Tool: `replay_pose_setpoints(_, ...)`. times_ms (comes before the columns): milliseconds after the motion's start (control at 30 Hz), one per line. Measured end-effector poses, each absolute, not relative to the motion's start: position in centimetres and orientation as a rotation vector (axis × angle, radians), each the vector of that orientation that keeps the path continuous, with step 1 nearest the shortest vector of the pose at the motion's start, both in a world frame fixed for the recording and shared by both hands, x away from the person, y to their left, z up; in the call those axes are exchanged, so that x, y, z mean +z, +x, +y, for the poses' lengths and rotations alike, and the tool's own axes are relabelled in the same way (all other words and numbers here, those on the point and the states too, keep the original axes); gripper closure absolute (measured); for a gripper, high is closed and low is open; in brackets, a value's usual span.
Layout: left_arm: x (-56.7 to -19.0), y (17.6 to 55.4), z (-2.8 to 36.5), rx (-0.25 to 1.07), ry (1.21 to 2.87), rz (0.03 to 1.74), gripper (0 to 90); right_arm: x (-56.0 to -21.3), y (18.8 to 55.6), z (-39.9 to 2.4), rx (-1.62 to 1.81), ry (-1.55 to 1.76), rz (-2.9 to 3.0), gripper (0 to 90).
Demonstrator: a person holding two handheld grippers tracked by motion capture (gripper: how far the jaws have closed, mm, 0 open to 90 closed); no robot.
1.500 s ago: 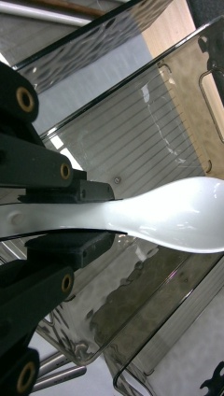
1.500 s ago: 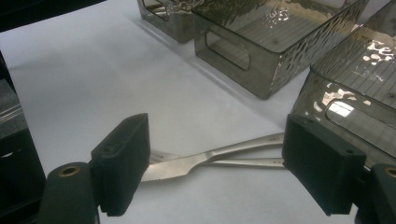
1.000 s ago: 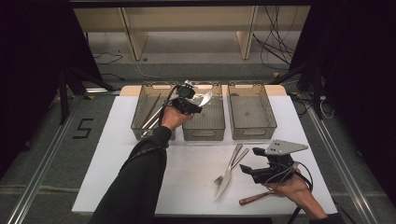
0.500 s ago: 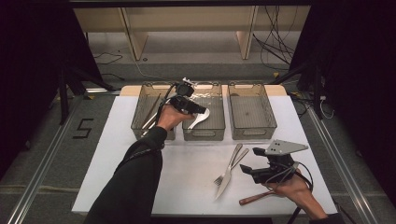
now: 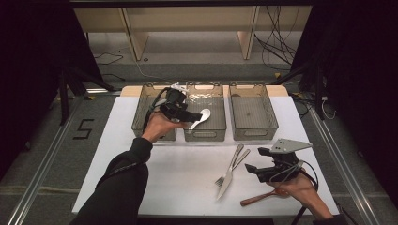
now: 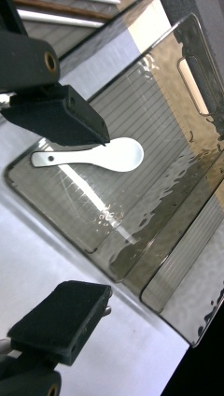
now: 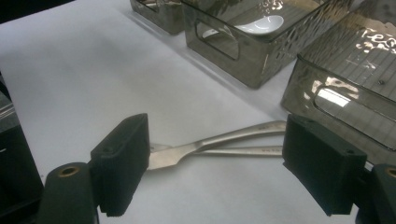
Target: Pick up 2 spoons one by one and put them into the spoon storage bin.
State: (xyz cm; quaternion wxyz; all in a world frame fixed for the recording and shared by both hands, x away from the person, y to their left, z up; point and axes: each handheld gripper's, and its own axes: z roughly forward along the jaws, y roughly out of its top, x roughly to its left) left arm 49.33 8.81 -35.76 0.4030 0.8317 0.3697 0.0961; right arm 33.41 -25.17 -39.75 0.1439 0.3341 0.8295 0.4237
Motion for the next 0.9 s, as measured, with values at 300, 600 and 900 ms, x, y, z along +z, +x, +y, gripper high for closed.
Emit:
replay_pose_setpoints(300,-36.0,46.7,11.1,0.25,2.077,0.919,20.2,-40.0,33.6,-25.8,1.1,0.89,2.519,23.3)
replay_pose_setpoints(600,-36.1,43.2,12.8,0.248,2.069,0.867,18.5,-41.1,33.4,-26.3,0.901,0.799,2.691,22.8)
replay_pose_setpoints(900,-36.6,40.6,13.7,0.26,2.028,0.824,17.7,-42.3,33.1,-25.7,0.686,0.697,2.846,22.6)
